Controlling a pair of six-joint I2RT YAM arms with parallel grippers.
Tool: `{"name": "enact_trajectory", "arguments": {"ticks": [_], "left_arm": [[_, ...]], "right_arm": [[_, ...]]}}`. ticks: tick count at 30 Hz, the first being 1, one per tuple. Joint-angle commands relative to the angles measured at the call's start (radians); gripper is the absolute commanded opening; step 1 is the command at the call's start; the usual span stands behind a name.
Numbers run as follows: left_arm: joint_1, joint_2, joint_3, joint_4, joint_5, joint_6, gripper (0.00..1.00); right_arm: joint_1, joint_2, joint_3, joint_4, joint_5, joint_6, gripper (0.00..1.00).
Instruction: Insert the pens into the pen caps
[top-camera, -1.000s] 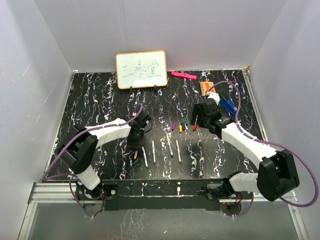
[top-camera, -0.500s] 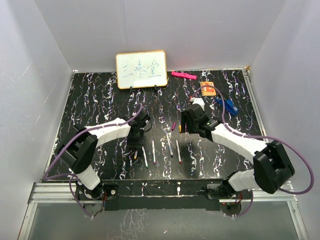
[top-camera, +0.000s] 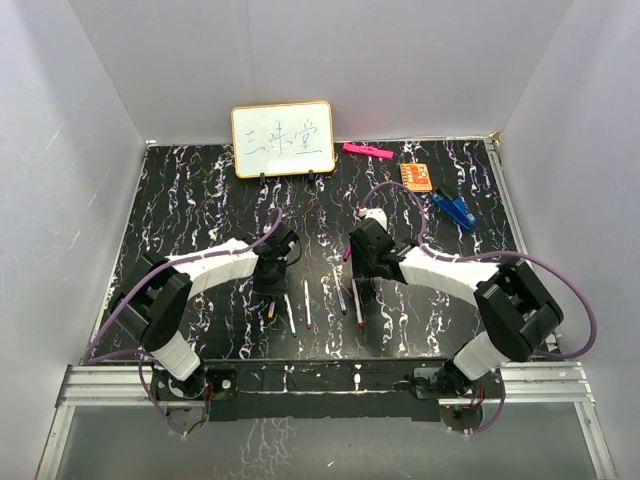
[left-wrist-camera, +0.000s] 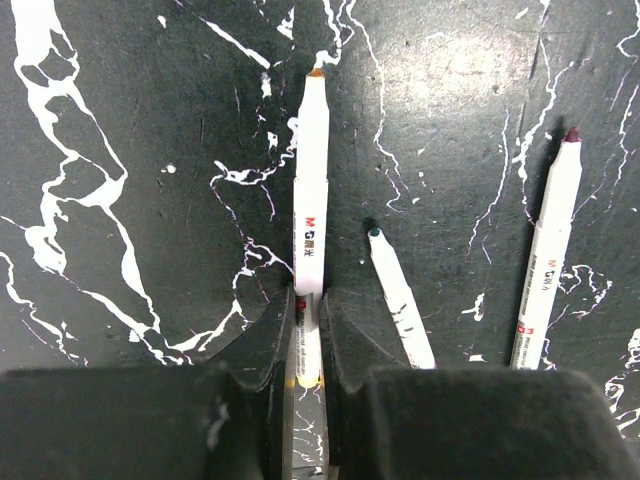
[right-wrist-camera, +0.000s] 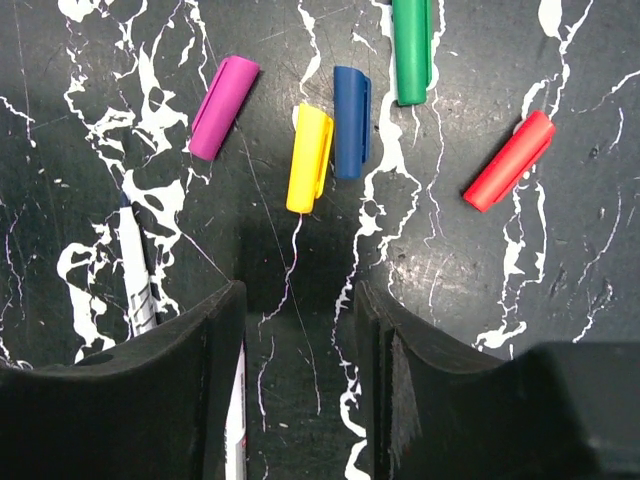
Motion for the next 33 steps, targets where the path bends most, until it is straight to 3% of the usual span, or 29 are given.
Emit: {"name": "enact_trajectory", "arguments": {"ticks": [1, 33], "left_arm": [[-0.001, 0.132, -0.147, 0.081, 0.009, 0.0, 0.0], [-0.001, 0.106, -0.147, 0.058, -0.009, 0.027, 0.0]], "right_arm": [[0.007, 0.029, 0.057, 0.063, 0.015, 0.006, 0.44], [0.011, 0.213, 0.135, 0.078, 0.1, 0.0, 0.4]]}}
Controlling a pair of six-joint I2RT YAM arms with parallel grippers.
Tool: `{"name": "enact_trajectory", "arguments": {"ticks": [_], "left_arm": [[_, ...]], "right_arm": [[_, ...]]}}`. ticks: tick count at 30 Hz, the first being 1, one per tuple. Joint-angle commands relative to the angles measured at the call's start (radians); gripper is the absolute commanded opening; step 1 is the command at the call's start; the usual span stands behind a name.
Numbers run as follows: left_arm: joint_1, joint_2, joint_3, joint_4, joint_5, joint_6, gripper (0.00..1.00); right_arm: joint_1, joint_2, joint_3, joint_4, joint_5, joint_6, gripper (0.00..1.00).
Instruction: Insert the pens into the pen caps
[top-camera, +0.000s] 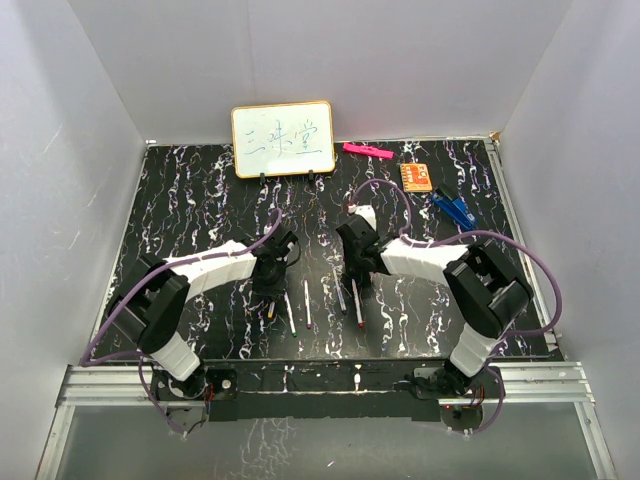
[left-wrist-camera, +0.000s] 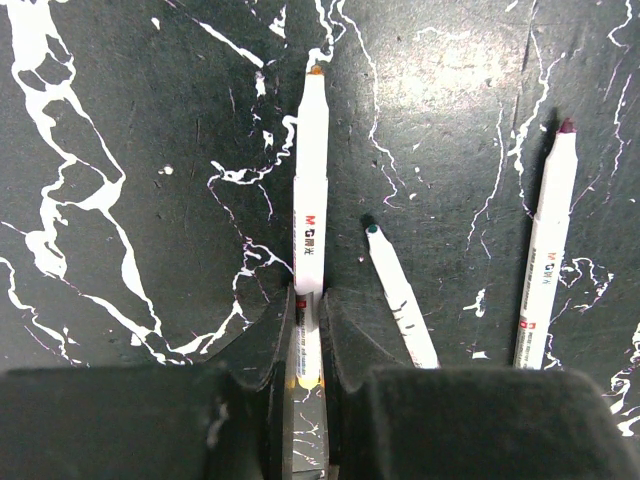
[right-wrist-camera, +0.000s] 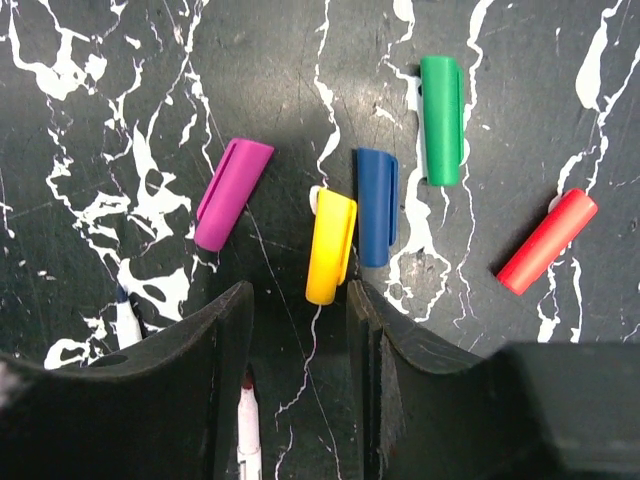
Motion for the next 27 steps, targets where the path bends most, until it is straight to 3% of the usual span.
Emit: {"name": "enact_trajectory", "arguments": {"ticks": [1, 22, 27], "left_arm": [[-0.001, 0.129, -0.123, 0.029, -0.014, 0.004, 0.0], [-0.001, 0.103, -0.114, 0.012, -0.023, 0.018, 0.0], [-0.001, 0.092, -0.117, 0.009, -0.027, 0.018, 0.0]], "right_arm": [[0.004, 0.029, 0.046, 0.021, 0.059, 0.0, 0.4], [0.003, 0.105, 0.072, -0.035, 0.083, 0.011, 0.37], [0.002, 0.11, 0.056, -0.049, 0.072, 0.019, 0.15]]}}
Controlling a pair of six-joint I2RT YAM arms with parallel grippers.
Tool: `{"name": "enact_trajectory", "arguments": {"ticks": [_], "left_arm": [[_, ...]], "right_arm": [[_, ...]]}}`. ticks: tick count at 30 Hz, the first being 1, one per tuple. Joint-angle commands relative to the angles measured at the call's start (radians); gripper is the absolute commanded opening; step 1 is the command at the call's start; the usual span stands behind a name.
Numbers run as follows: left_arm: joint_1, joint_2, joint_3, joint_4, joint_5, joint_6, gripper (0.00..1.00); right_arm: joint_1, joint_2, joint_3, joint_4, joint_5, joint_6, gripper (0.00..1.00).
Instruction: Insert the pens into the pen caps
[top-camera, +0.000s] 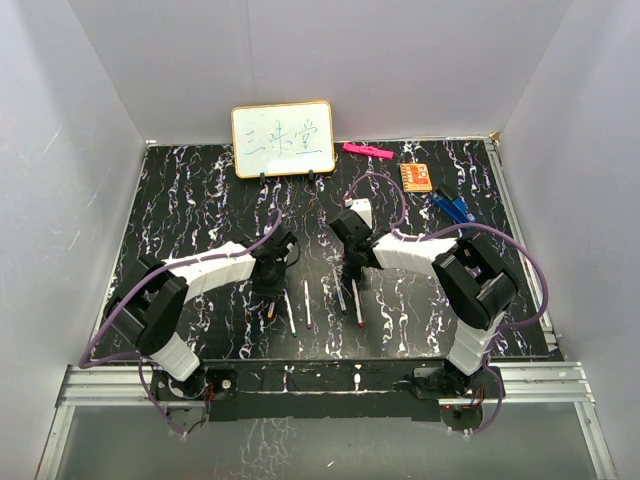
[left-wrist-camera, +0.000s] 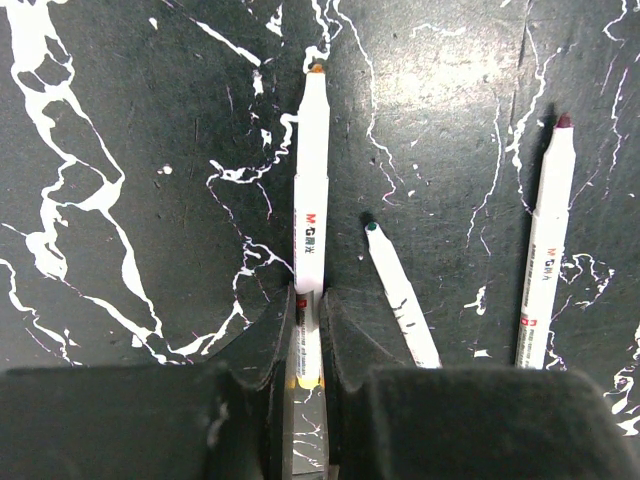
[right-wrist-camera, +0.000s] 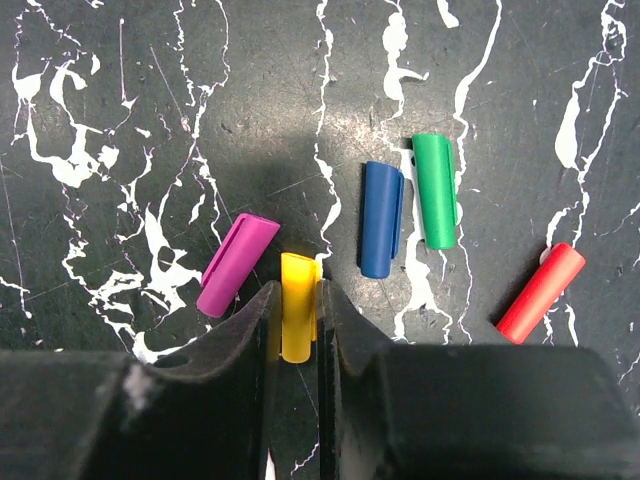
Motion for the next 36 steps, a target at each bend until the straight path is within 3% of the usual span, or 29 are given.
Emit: {"name": "enact_trajectory", "arguments": {"ticks": [1, 3, 5, 22, 36], "left_arm": [[-0.001, 0.1, -0.109, 0.0, -0.027, 0.008, 0.0], [-0.001, 0.093, -0.113, -0.002, -0.028, 0.006, 0.0], [-0.001, 0.087, -0.115, -0.001, -0.029, 0.005, 0.0], [-0.001, 0.047, -0.062, -0.053, -0.049, 0.039, 0.0], [-0.002, -0.2, -0.025, -0.084, -0.099, 0.051, 0.0]], "right_arm": [[0.002, 0.028, -0.023, -0.086, -0.013, 0.012, 0.1], [0.002, 0.033, -0.026, -0.099, -0.019, 0.016, 0.09], [0.001, 0.029, -0.034, -0.102, -0.032, 0.02, 0.0], [0.002, -0.037, 0.032, -0.112, 0.011, 0.005, 0.0], [0.002, -0.392, -0.017, 0.108, -0.044, -0.066, 0.0]]}}
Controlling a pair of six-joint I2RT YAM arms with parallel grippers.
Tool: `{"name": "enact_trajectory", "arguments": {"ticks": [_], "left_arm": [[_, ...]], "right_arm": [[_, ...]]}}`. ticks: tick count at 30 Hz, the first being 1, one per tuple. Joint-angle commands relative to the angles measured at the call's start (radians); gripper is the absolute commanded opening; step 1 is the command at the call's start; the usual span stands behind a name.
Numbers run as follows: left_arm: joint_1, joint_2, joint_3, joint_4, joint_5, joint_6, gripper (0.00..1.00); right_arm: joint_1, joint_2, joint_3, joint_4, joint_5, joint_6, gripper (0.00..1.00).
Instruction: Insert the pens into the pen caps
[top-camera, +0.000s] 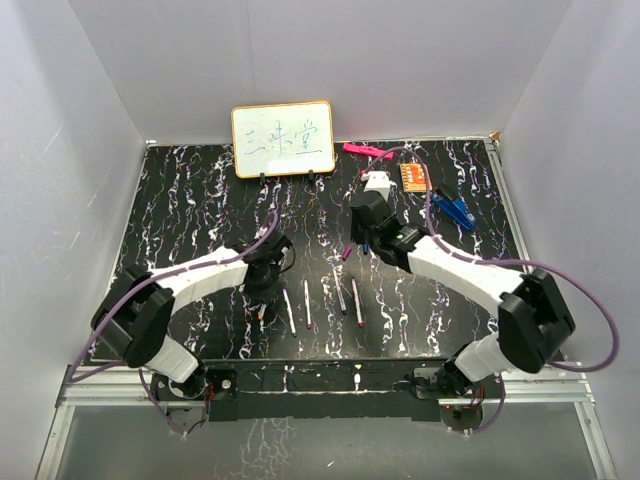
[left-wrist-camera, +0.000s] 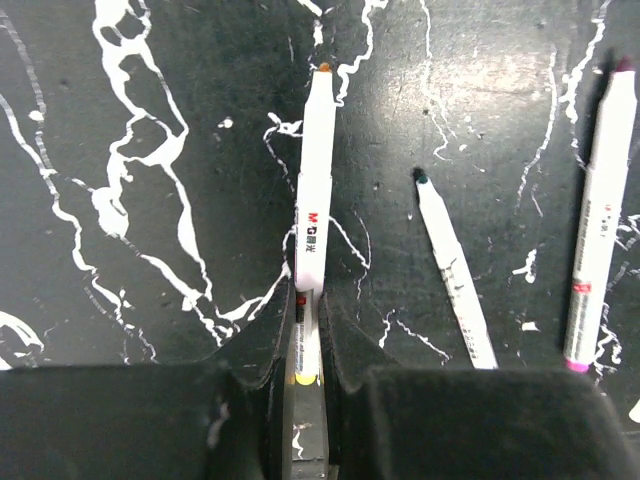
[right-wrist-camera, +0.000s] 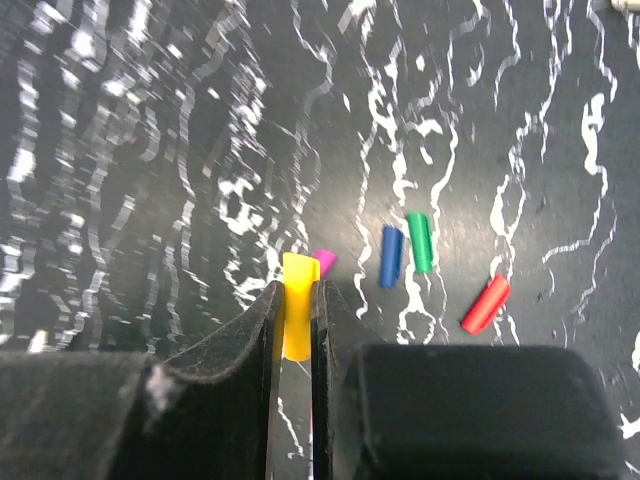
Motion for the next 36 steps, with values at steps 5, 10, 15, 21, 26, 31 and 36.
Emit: {"name": "enact_trajectory", "arguments": {"ticks": [5, 10, 15, 21, 26, 31, 36], "left_arm": [[0.001, -0.257, -0.025, 0.05, -0.022, 0.036, 0.0], [0.0, -0.393, -0.057, 0.198, 0.018, 0.08, 0.0], [-0.003, -0.446, -0.103, 0.349, 0.114, 0.133, 0.0], [-0.005, -0.438, -0.151, 0.564, 0.302, 0.158, 0.0], [-0.007, -0.42, -0.204, 0.804, 0.461, 0.118, 0.0], [-0.016, -0.373, -0.195, 0.912, 0.551, 0.056, 0.0], [-0.027, -0.391, -0.204, 0.976, 0.575, 0.015, 0.0]], "right_arm": [[0.002, -0.165, -0.074, 0.198, -0.061, -0.11, 0.0], [0.001, -0.247, -0.136, 0.268, -0.077, -0.068, 0.0], [0.002, -0.343, -0.228, 0.41, -0.134, -0.072, 0.0], [0.002, -0.447, -0.338, 0.649, -0.26, -0.09, 0.0], [0.002, -0.482, -0.413, 0.862, -0.341, -0.085, 0.0], [0.002, -0.457, -0.446, 1.012, -0.399, -0.07, 0.0], [0.002, -0.437, -0.478, 1.121, -0.418, -0.054, 0.0]]}}
